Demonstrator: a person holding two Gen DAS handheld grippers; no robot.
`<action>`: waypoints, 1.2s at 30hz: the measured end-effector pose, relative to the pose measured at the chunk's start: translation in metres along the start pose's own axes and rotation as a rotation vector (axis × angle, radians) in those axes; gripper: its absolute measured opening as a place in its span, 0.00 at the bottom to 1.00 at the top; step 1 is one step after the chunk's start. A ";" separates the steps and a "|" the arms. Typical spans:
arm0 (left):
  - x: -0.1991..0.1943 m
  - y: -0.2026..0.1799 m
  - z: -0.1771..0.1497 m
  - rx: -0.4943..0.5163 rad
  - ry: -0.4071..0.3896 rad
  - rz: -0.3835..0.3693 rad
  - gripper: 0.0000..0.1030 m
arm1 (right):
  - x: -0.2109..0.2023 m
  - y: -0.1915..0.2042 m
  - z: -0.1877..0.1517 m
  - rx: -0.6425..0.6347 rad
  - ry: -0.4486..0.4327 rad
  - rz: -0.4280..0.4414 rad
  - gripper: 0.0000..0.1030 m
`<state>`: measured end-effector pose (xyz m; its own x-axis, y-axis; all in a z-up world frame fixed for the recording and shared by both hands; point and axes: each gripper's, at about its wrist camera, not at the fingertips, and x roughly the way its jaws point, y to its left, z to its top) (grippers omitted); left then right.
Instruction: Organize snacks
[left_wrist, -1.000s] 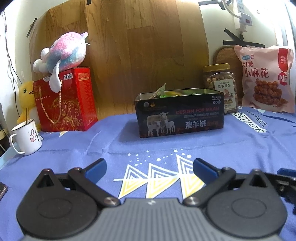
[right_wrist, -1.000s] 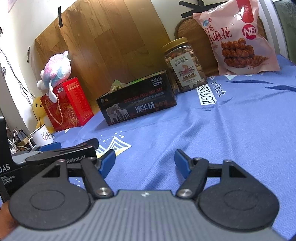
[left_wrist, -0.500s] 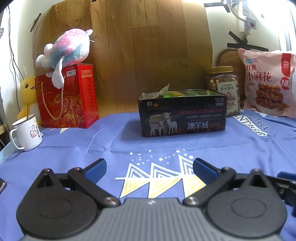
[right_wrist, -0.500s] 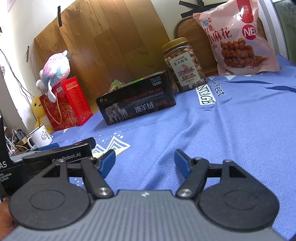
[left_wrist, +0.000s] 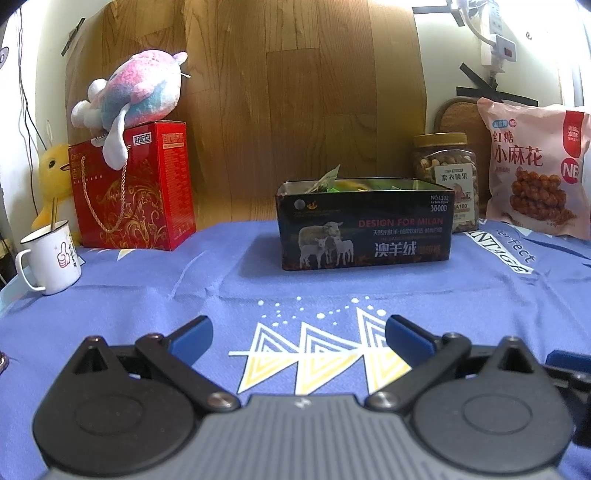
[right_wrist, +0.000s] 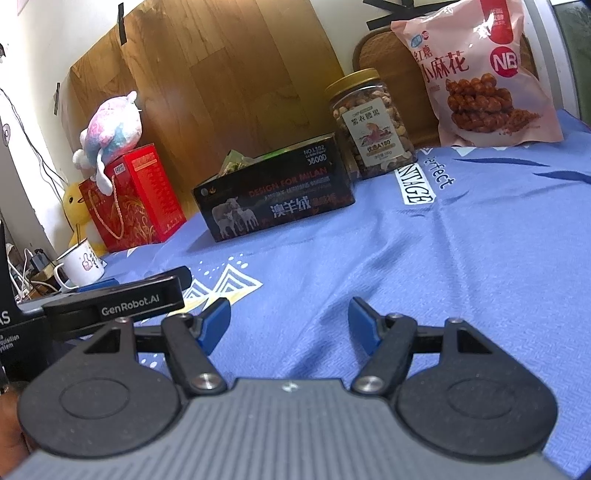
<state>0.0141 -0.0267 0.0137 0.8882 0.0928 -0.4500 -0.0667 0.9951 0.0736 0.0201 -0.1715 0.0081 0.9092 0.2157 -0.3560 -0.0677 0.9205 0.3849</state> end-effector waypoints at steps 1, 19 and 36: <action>0.000 0.000 0.000 0.000 0.000 -0.002 1.00 | 0.000 0.000 0.000 0.000 0.002 0.000 0.70; -0.002 -0.002 0.000 0.008 -0.008 0.005 1.00 | -0.006 0.000 0.000 0.010 -0.024 -0.001 0.70; -0.002 -0.003 0.000 0.019 -0.014 0.015 1.00 | -0.005 0.000 0.000 0.008 -0.022 0.008 0.70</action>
<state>0.0125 -0.0303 0.0143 0.8932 0.1072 -0.4367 -0.0716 0.9927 0.0973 0.0153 -0.1731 0.0101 0.9175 0.2158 -0.3341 -0.0716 0.9160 0.3948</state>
